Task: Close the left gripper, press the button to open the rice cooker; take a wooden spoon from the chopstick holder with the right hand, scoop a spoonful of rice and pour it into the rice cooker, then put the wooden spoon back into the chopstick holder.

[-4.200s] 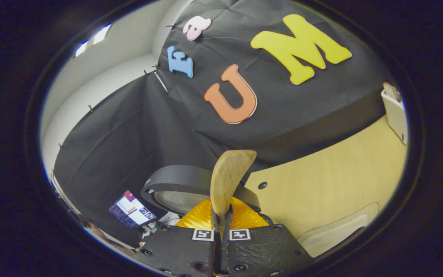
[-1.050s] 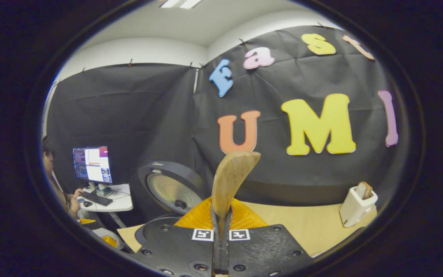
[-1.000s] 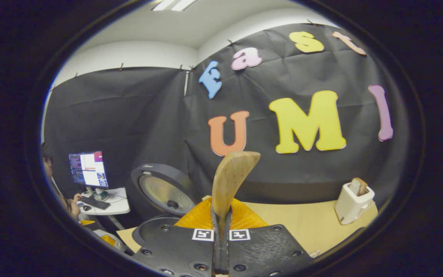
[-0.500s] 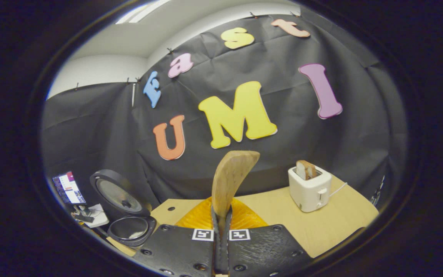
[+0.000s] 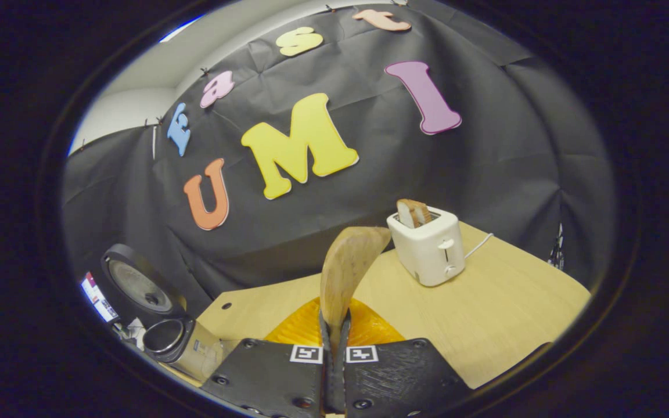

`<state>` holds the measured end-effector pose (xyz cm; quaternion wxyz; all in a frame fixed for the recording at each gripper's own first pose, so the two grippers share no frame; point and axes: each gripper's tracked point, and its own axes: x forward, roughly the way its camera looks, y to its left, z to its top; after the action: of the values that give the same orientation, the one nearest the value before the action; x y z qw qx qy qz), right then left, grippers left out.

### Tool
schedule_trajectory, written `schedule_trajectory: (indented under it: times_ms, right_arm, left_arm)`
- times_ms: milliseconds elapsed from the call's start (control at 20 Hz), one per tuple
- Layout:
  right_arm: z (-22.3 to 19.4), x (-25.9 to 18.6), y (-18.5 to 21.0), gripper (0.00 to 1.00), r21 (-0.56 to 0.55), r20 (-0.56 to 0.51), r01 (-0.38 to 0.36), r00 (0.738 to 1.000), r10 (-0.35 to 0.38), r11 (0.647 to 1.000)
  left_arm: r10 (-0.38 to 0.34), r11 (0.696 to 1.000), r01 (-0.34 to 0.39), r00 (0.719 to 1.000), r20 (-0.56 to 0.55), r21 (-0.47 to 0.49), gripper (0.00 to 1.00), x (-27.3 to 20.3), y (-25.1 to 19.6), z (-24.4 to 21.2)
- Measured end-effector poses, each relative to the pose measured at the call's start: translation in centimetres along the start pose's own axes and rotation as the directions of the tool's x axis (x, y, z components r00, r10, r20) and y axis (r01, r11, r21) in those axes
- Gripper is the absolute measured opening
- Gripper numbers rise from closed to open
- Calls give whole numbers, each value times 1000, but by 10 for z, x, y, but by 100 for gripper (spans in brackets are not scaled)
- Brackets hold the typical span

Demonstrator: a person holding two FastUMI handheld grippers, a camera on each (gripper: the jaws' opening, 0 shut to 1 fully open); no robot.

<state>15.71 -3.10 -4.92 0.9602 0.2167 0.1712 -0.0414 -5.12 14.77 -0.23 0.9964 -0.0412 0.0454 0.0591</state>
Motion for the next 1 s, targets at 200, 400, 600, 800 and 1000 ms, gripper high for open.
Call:
schedule_trajectory:
  times_ms: [200,400,600,800,1000]
  right_arm:
    - [-26,11,-5,0,2,-35,20,999,-20,1000]
    - [-48,18,-10,1,-4,-40,42,998,-42,999]
    - [-61,25,-17,0,-2,-29,69,997,-70,998]
    - [-74,26,-21,0,-7,-45,82,996,-82,997]
    - [-84,28,-28,5,-4,-69,87,994,-87,996]
  left_arm:
    - [1,1000,-1,1000,4,1,99,-1,2,1]
    - [28,999,-28,1000,0,23,99,-2,10,0]
    - [14,1000,-14,1000,11,18,99,-3,7,4]
    - [13,1000,-13,1000,18,12,99,-4,8,6]
    - [33,999,-33,999,11,22,99,-6,14,5]
